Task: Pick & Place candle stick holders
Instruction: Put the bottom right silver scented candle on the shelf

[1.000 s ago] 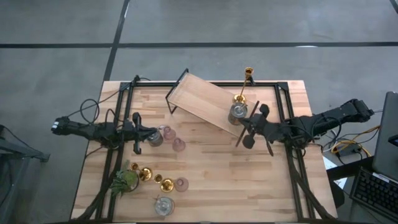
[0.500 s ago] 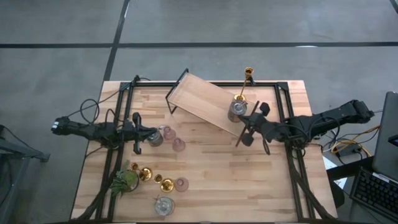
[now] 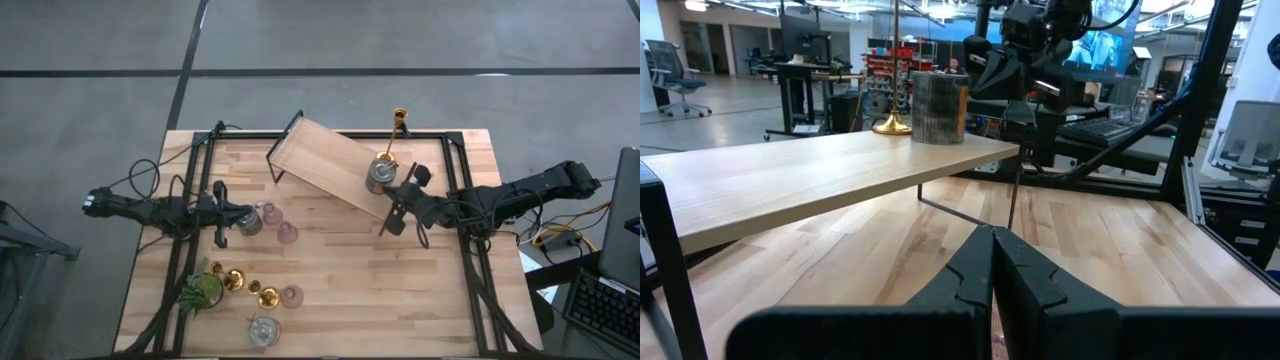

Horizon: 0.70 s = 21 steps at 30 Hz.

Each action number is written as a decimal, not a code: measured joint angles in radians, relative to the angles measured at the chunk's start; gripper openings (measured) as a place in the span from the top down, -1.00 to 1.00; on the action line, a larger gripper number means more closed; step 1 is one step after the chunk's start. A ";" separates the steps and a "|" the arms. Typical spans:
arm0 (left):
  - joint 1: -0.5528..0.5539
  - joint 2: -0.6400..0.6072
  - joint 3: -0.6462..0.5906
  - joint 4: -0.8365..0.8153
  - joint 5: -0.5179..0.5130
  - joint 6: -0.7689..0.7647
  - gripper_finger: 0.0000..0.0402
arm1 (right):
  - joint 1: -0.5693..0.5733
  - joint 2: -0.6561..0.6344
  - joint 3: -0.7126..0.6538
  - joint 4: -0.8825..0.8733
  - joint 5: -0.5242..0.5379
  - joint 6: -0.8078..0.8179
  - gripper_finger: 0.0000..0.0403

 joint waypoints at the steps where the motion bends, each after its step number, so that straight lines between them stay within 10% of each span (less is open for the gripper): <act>1: 0.000 0.000 0.000 0.000 0.000 0.000 0.94 | 0.004 -0.008 0.001 -0.005 -0.009 0.003 0.96; 21: 0.000 0.000 0.000 0.000 0.000 0.000 0.94 | 0.013 -0.038 0.060 -0.309 0.040 0.214 0.96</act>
